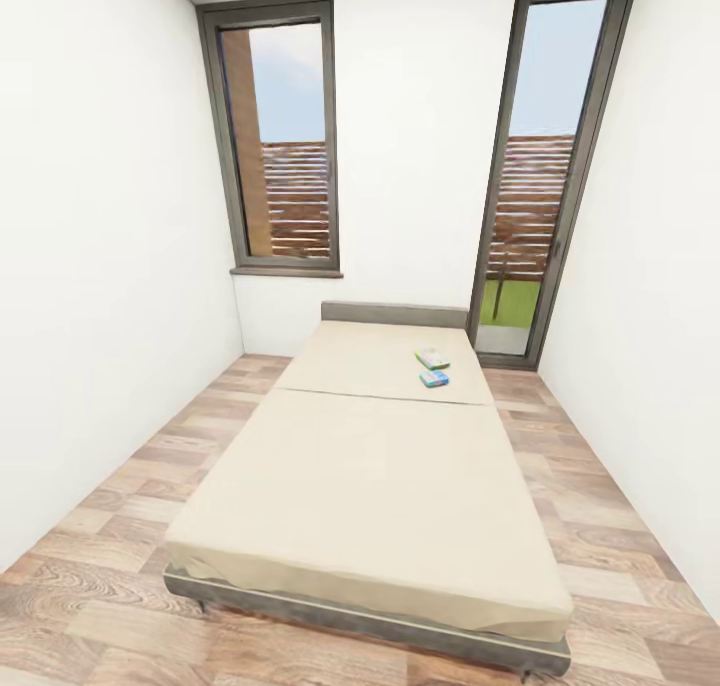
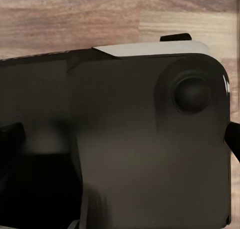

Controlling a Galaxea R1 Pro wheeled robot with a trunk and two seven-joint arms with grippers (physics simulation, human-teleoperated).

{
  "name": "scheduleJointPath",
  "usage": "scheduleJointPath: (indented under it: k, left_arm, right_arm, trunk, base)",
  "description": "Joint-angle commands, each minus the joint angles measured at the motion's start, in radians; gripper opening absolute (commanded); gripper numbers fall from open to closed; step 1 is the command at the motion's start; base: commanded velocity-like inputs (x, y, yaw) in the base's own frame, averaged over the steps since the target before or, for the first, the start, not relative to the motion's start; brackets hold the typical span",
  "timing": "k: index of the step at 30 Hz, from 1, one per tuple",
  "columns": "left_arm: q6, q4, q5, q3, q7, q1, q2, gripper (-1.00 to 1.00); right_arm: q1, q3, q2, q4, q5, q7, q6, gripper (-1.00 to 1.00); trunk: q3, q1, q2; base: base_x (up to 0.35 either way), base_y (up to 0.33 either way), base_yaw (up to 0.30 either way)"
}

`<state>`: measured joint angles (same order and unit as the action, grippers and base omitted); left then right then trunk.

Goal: Put all the toys in the child's room - the three board games (two on the bed and one on the table), the two jigsaw puzzles on the table, and the tennis ball on the table - inside the toy box on the table in the child's room.

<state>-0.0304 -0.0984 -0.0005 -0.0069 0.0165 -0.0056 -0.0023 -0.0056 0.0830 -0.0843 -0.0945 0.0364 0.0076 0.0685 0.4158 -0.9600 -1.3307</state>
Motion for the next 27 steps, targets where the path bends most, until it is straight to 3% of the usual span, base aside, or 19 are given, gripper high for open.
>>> scheduleJointPath:
  k: [1,8,18,23,24,27]
  left_arm:
    - [-0.002,-0.005,0.000,-0.001,0.001,-0.001,0.000,1.00]
    - [0.024,-0.044,0.003,0.000,0.000,-0.004,0.004,1.00]
    - [0.075,-0.101,0.009,0.007,-0.003,-0.049,0.007,1.00]
    - [0.103,-0.129,0.017,0.014,-0.005,-0.077,0.029,1.00]
    - [0.211,-0.239,0.021,0.017,-0.006,-0.159,0.034,1.00]
    - [0.245,-0.242,0.040,0.032,-0.021,-0.205,0.047,1.00]
  right_arm:
    - [-0.001,0.013,0.000,-0.005,0.005,0.001,0.003,1.00]
    - [-0.001,0.051,0.001,-0.044,0.008,0.000,-0.011,1.00]
    - [-0.031,0.055,0.001,-0.101,0.013,-0.001,-0.061,1.00]
    - [-0.059,0.055,0.001,-0.129,0.023,-0.002,-0.089,1.00]
    - [-0.092,0.056,0.002,-0.337,0.027,-0.002,-0.280,1.00]
    - [-0.121,0.056,0.002,-0.381,0.044,-0.003,-0.330,1.00]
  trunk:
    - [-0.002,0.004,0.007]
    - [-0.024,0.031,0.056]
    - [-0.055,0.069,0.126]
    - [-0.071,0.088,0.161]
    - [-0.074,0.092,0.168]
    - [-0.084,0.104,0.189]
  base:
    - [0.000,0.000,0.000]
    - [0.000,0.000,0.000]
    - [0.000,0.000,0.000]
    - [0.000,0.000,0.000]
    - [0.000,0.000,0.000]
    - [0.000,0.000,0.000]
